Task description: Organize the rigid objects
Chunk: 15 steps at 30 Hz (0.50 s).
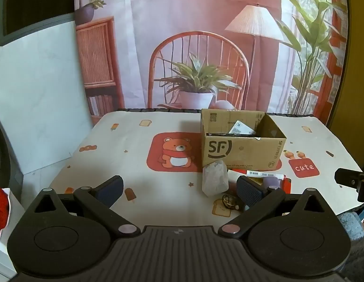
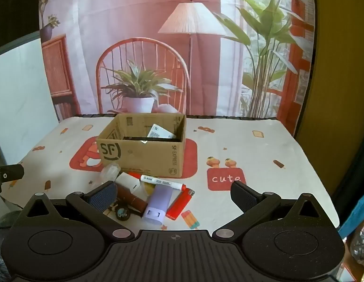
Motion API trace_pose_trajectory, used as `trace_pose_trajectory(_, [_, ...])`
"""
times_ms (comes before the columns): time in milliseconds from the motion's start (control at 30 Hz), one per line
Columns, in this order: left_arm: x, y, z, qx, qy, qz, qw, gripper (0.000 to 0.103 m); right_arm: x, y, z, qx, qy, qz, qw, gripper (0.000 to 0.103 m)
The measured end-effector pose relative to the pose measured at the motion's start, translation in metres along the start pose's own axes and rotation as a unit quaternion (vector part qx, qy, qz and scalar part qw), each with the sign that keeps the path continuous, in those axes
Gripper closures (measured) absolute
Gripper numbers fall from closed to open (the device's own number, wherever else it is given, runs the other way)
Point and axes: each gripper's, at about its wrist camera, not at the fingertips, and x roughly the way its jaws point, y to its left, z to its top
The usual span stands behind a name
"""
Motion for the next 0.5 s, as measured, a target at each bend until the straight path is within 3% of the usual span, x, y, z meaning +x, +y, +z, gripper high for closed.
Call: trace_pose_trajectory(500, [0.0024, -0.0035, -0.0012, -0.018, 0.015, 0.005, 0.9997, 0.000, 0.0011, -0.0001, -0.0009, 0.000, 0.004, 0.002, 1.000, 0.000])
